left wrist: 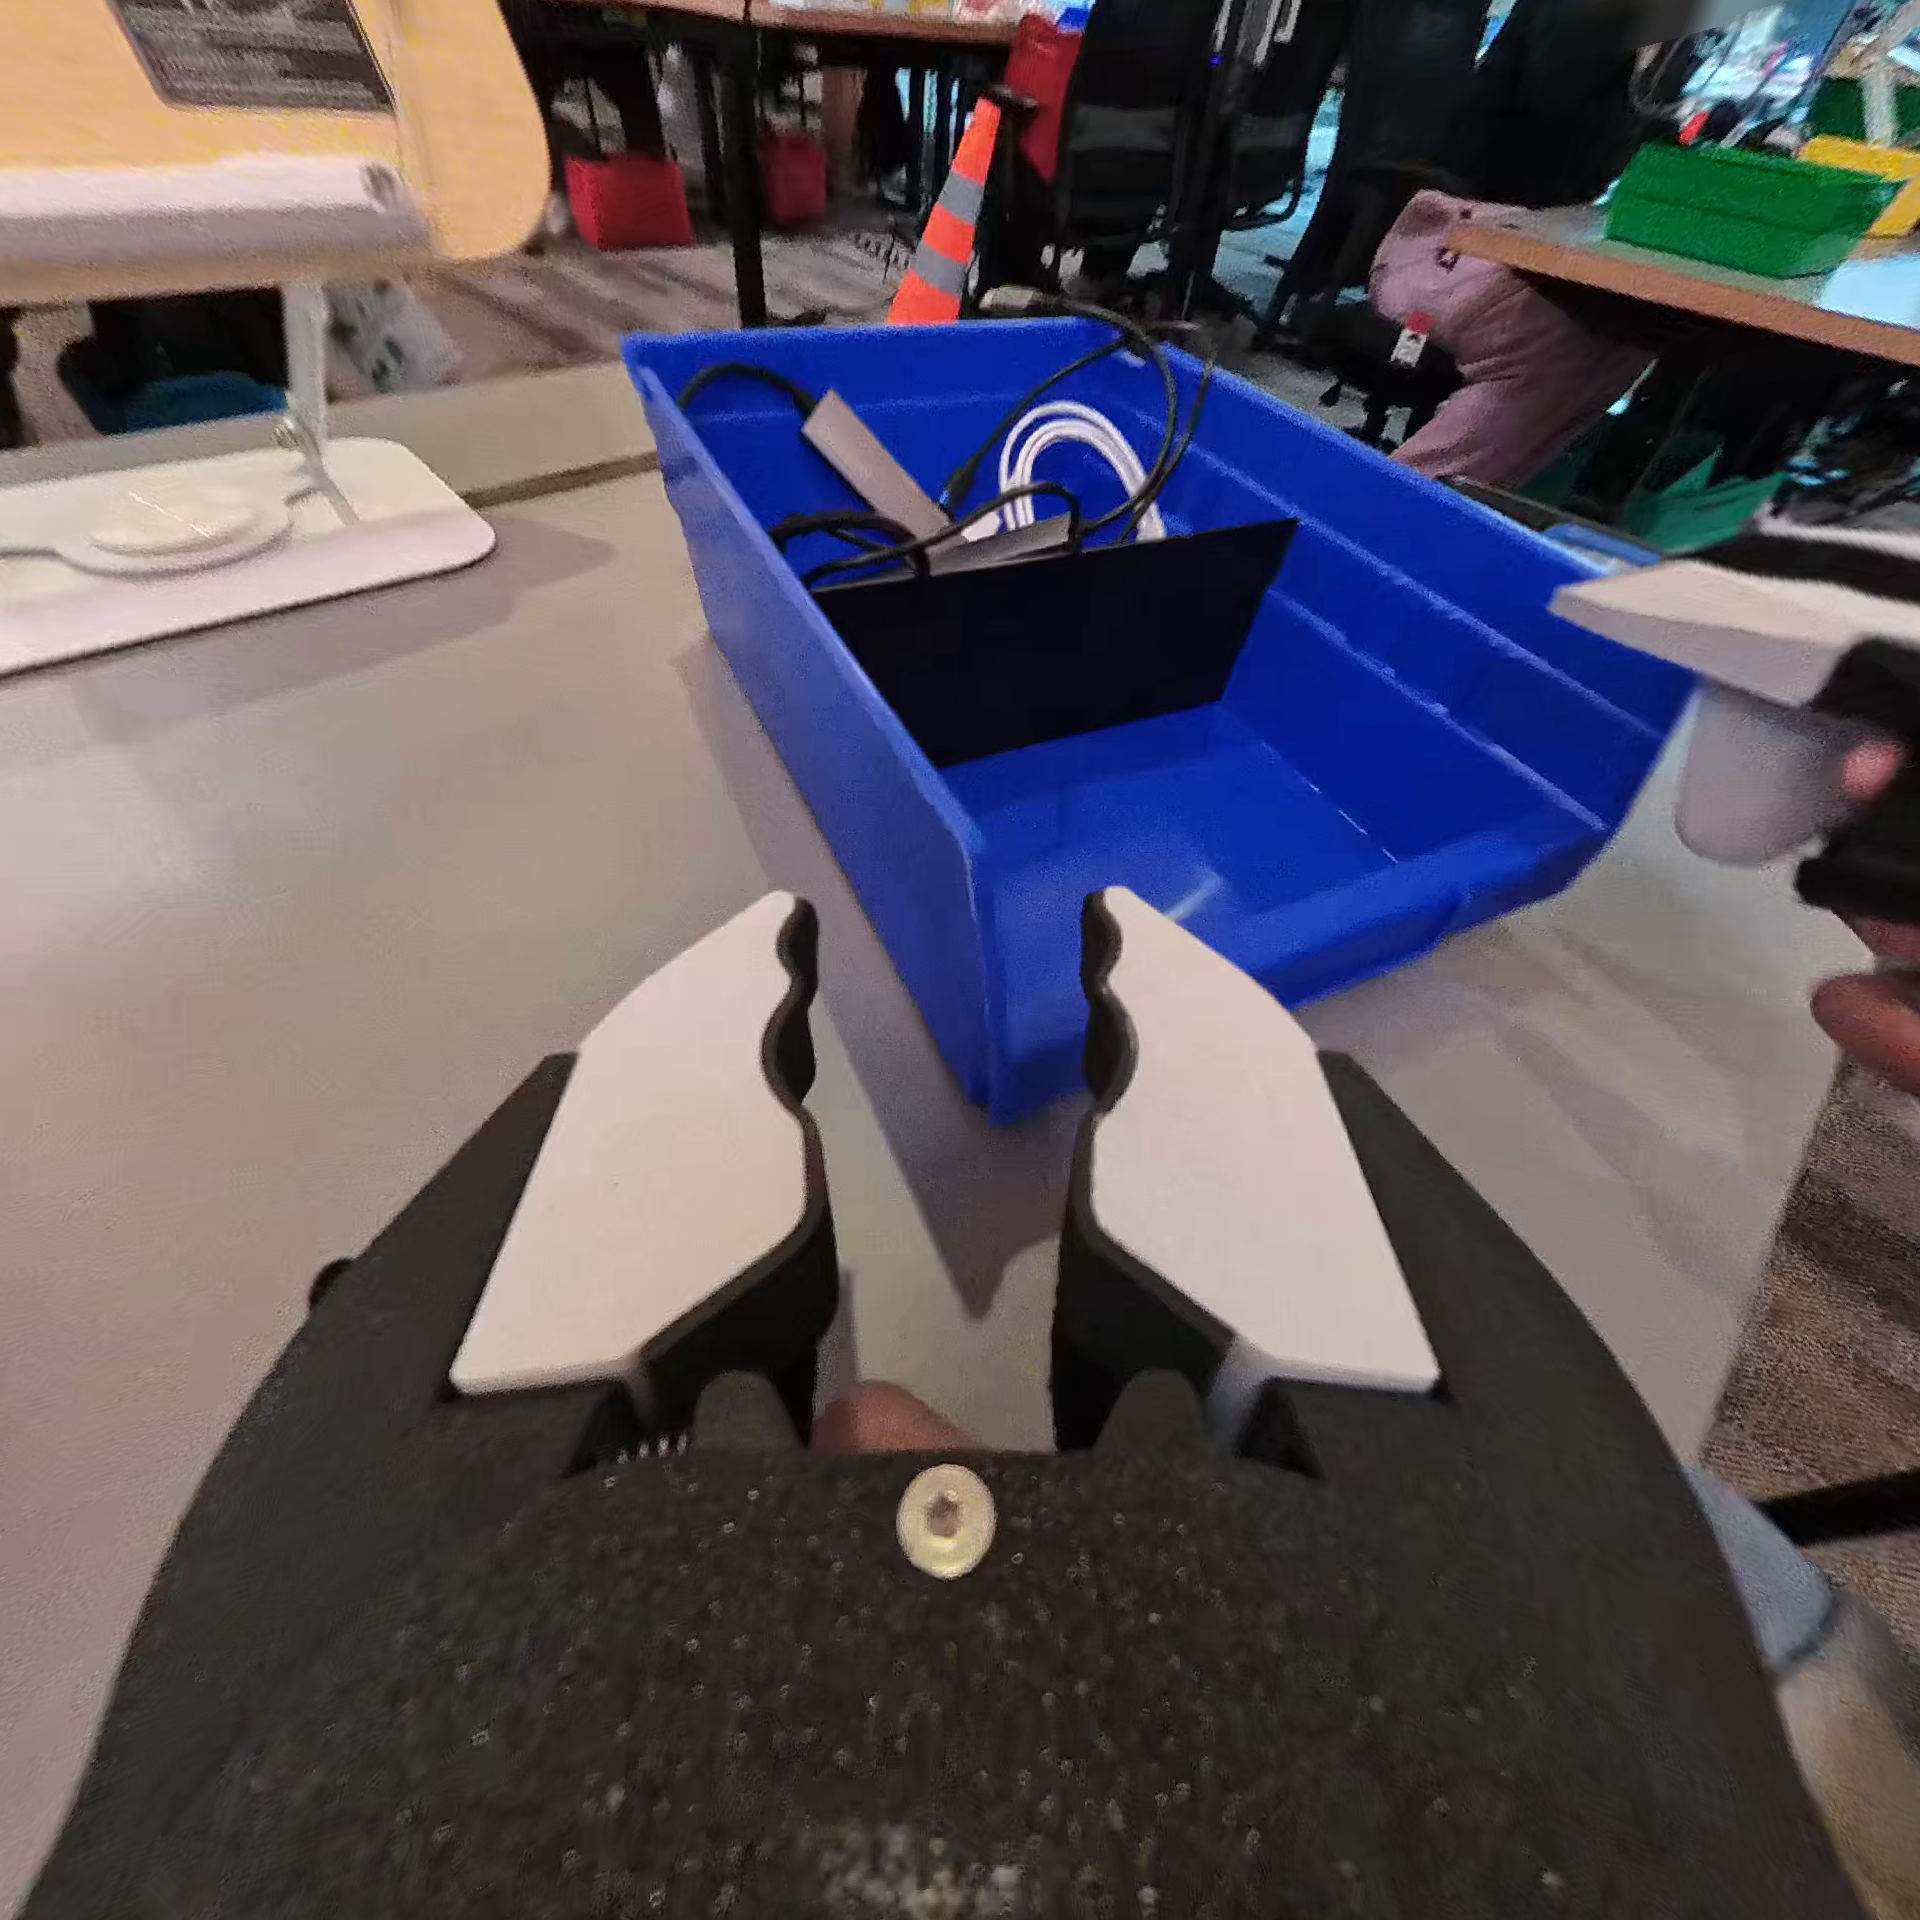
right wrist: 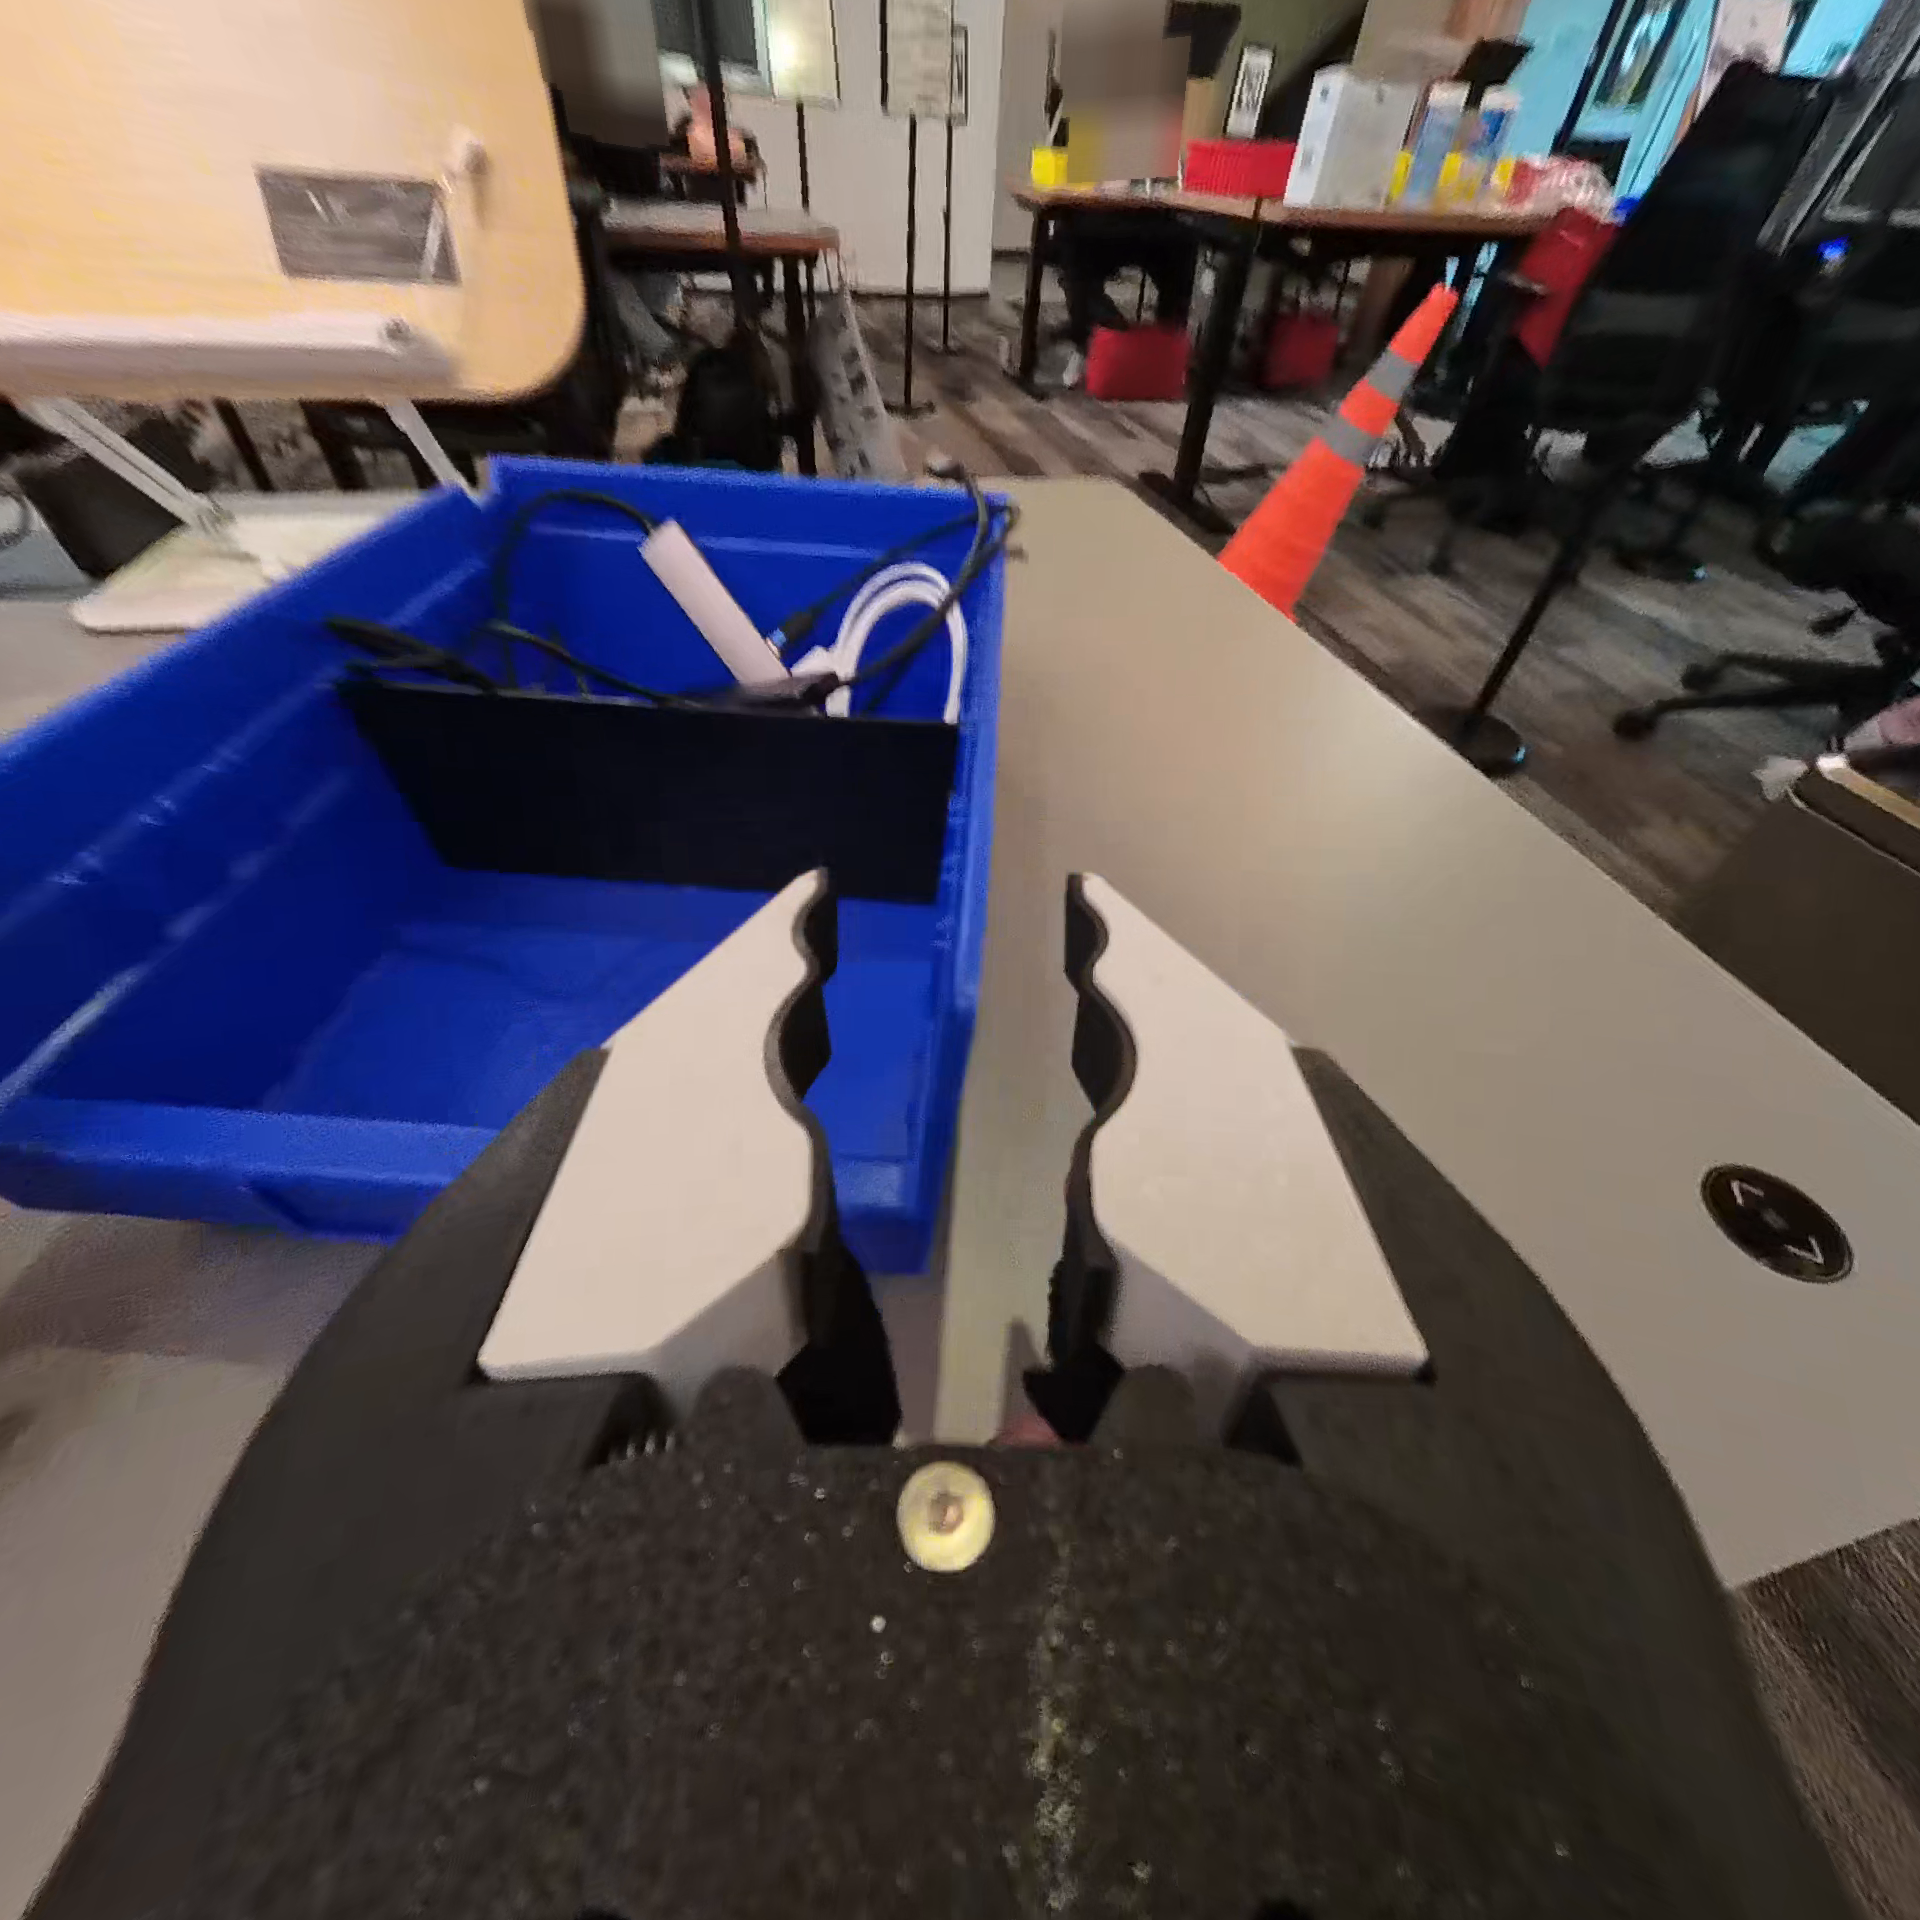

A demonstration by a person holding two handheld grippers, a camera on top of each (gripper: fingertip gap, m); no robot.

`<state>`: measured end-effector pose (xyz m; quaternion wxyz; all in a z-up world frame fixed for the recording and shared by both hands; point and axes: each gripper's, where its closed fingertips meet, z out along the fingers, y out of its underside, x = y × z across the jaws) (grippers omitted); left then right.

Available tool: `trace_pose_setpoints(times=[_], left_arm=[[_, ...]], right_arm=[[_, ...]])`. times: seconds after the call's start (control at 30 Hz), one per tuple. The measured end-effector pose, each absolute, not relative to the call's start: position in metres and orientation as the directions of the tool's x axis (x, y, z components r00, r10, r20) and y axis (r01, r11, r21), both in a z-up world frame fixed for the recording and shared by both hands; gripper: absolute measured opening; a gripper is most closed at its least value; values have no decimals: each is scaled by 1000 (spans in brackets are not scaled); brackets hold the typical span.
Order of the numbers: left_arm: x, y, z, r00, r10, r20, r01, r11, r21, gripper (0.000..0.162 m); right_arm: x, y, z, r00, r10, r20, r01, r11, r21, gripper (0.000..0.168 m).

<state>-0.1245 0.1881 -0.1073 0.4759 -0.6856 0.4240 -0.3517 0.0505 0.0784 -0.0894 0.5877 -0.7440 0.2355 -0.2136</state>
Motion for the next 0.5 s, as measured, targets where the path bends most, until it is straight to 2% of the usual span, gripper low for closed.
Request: trace_pose_setpoints(times=[0.07, 0.2, 0.27, 0.33, 0.5], left_arm=[[-103, 193, -113, 400, -910, 112, -251, -226, -941, 47], [-88, 205, -126, 456, -884, 101, -261, -241, -935, 27], [-99, 213, -126, 519, -854, -26, -330, -172, -928, 16], [-117, 221, -125, 586, -809, -38, -319, -187, -929, 6], [-172, 239, -114, 696, -716, -53, -256, -178, -950, 5]], right_arm=[[58, 84, -107, 803, -595, 15, -162, -242, -957, 41], [58, 99, -133, 829, -558, -44, -249, -297, -922, 16], [53, 100, -132, 832, -553, 32, -195, -347, -917, 3], [38, 109, -132, 850, -524, 57, -161, -361, -919, 3], [-4, 143, -117, 895, -438, 80, -74, -323, -944, 2]])
